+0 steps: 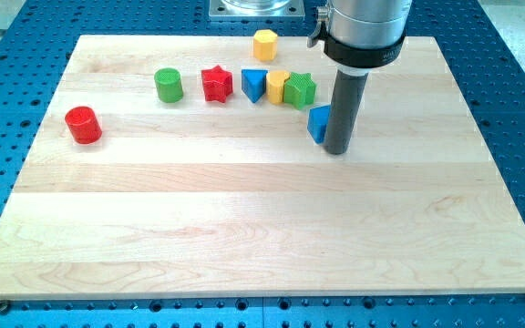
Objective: Move the red circle diagonal bottom left to the green circle
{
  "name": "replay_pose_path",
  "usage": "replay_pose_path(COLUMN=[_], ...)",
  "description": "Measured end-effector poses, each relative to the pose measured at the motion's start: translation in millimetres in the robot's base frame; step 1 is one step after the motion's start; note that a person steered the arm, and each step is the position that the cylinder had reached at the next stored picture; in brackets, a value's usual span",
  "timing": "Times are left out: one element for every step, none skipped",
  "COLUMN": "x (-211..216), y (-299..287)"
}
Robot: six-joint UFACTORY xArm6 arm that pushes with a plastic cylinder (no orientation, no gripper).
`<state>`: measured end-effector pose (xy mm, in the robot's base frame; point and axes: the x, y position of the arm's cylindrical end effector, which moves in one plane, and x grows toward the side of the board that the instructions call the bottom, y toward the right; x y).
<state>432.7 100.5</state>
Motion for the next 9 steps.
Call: replay_pose_path(x=[27,39,45,64,125,103,30,-10,-23], y=[36,80,75,-1,-91,-244,-367,-401,-378])
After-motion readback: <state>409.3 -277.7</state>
